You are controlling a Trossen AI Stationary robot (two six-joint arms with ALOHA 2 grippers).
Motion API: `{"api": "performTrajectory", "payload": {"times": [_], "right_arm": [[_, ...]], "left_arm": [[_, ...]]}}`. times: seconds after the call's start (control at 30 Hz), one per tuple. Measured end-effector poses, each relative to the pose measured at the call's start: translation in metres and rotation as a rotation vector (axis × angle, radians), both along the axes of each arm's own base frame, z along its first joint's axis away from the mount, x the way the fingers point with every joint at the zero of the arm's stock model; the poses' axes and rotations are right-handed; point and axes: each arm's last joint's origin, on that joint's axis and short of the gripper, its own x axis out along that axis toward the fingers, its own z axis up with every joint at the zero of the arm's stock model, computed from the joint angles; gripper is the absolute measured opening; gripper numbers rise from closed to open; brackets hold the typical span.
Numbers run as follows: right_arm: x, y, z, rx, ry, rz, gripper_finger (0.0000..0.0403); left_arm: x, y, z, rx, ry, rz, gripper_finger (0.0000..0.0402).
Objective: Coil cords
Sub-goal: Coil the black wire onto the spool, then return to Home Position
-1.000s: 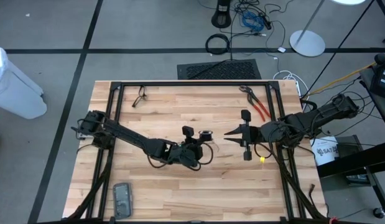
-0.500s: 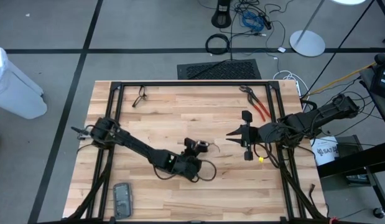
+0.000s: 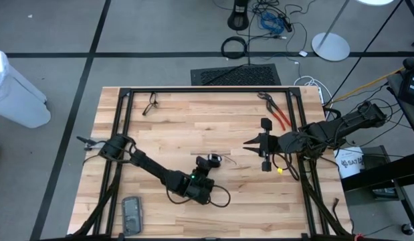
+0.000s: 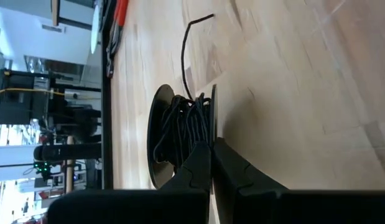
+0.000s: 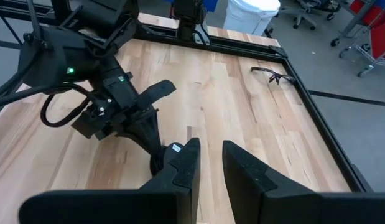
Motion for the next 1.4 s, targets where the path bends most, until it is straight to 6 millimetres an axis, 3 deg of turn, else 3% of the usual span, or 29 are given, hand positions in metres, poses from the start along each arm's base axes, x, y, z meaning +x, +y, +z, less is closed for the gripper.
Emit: {"api": "performTrajectory", "payload": {"times": [0.17,0.53,0.87,1.0,1.17,1.4], "right_arm": [[0.000,0.000,0.000,0.000,0.000,0.000,0.0054],[0.000,0.000,0.000,0.000,0.000,0.001,0.0055],[0.000,0.000,0.000,0.001,0.001,0.001,0.0055],[0.000,0.000,0.000,0.001,0.002,0.001,0.0055],[0.000,0.000,-0.001,-0.004,0.013,0.001,0.0055],[-0.001,0.000,-0.002,-0.001,0.020,0.004,0.0054]], "left_arm": [[0.000,0.001,-0.005,-0.027,0.025,-0.017,0.0010],[-0.001,-0.002,-0.004,-0.072,0.010,-0.012,0.0130],[-0.007,-0.006,0.032,-0.229,-0.075,-0.024,0.0153],[-0.011,-0.011,0.035,-0.225,-0.064,-0.037,0.0153],[-0.018,-0.014,0.054,-0.165,-0.135,0.002,0.0153],[-0.038,-0.005,0.113,-0.291,-0.342,0.118,0.0152]]}}
